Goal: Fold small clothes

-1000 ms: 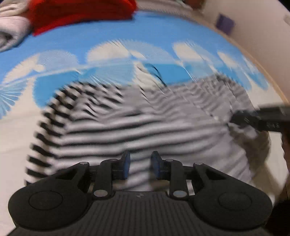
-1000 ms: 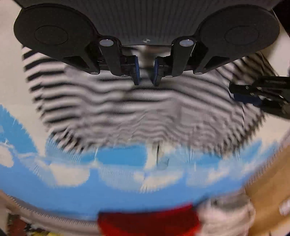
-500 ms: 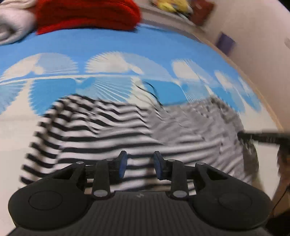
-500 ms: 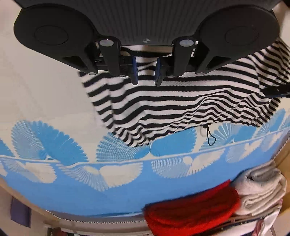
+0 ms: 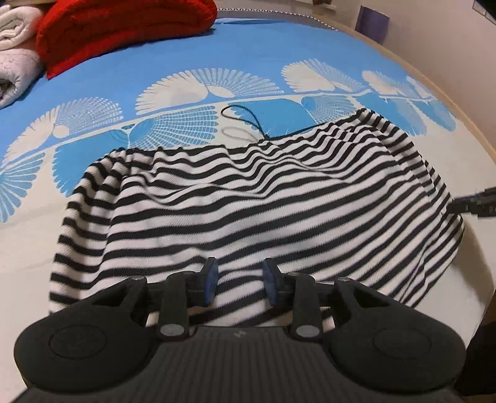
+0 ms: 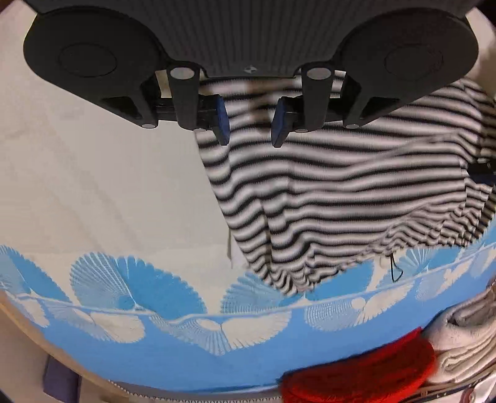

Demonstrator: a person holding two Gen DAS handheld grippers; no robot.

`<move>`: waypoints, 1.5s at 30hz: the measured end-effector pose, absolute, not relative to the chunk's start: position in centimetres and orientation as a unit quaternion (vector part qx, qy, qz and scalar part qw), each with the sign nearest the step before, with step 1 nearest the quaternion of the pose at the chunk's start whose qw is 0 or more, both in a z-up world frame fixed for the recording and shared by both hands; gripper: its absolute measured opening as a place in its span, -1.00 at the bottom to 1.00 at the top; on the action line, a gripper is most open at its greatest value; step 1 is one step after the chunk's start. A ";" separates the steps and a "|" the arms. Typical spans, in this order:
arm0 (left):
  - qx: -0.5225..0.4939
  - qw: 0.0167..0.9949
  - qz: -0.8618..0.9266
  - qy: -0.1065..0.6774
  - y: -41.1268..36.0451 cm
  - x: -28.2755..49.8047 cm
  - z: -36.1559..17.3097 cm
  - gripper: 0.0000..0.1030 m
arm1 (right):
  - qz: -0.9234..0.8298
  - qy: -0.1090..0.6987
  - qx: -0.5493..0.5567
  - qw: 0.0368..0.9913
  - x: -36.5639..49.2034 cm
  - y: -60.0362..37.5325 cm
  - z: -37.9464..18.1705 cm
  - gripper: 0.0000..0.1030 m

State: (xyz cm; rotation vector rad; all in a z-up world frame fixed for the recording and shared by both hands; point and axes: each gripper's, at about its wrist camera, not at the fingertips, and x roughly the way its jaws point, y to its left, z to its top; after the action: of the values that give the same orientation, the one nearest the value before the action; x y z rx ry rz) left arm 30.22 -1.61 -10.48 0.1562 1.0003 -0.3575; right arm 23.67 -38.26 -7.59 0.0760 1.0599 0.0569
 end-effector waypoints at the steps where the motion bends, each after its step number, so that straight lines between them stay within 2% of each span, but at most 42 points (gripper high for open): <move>1: 0.077 0.859 -0.169 0.477 -1.3 29.9 -10.2 -0.31 | 0.020 0.519 0.019 0.854 23.4 -38.1 -8.1 -0.40; 5: 0.079 0.860 -0.163 0.478 -0.5 28.7 -9.5 -0.31 | 0.012 0.537 -0.012 0.843 22.5 -38.1 -9.5 -0.24; 12: 0.076 0.841 -0.162 0.511 1.5 27.1 -10.2 -0.31 | 0.002 0.531 0.014 0.847 21.4 -38.5 -9.2 -0.23; 14: 0.093 0.819 -0.144 0.548 2.2 26.8 -11.8 -0.18 | -0.003 0.525 0.025 0.851 21.3 -38.7 -8.9 -0.22; 16: 0.096 0.811 -0.138 0.561 3.2 26.4 -12.0 -0.18 | -0.013 0.515 0.043 0.856 21.2 -39.3 -8.5 -0.17; 19: 0.033 0.839 -0.118 0.530 6.3 26.2 -9.6 -0.13 | -0.032 0.500 0.074 0.862 21.1 -40.2 -8.0 -0.13; 21: -0.023 0.856 -0.090 0.509 9.0 26.0 -8.4 0.01 | -0.046 0.498 0.087 0.861 21.2 -40.6 -8.0 0.02; 23: -0.049 0.861 -0.046 0.504 11.3 25.9 -8.2 0.12 | -0.048 0.508 0.098 0.854 21.4 -40.9 -8.4 0.03; 28: -0.069 0.832 0.003 0.550 14.2 26.1 -10.5 0.12 | -0.041 0.534 0.115 0.837 22.1 -40.7 -9.8 0.01; 31: -0.078 0.820 0.003 0.567 14.7 26.2 -11.5 0.11 | -0.034 0.534 0.110 0.838 22.3 -40.2 -9.9 -0.11; 33: -0.078 0.812 0.000 0.578 14.8 26.1 -12.0 0.06 | -0.023 0.531 0.111 0.840 22.1 -40.0 -9.9 -0.35; 34: -0.077 0.809 -0.002 0.583 14.6 26.5 -12.2 -0.19 | -0.018 0.529 0.109 0.842 22.0 -39.9 -9.8 -0.40; 35: -0.080 0.804 -0.010 0.589 14.4 26.4 -12.4 -0.61 | -0.009 0.527 0.107 0.843 21.8 -39.8 -9.8 -0.51; 37: -0.080 0.805 -0.020 0.587 13.9 26.2 -12.1 -0.82 | 0.005 0.523 0.091 0.847 21.7 -39.8 -9.7 -0.57; 45: -0.013 0.814 -0.019 0.580 13.9 23.0 -10.1 -0.87 | -0.010 0.522 0.168 0.836 21.2 -41.6 -9.4 -0.69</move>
State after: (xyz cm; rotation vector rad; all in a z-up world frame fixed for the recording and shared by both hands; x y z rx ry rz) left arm 23.01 13.89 -10.06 -0.0285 1.2376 -0.0412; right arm 21.15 -41.57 -9.42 0.3550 1.1052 -0.0207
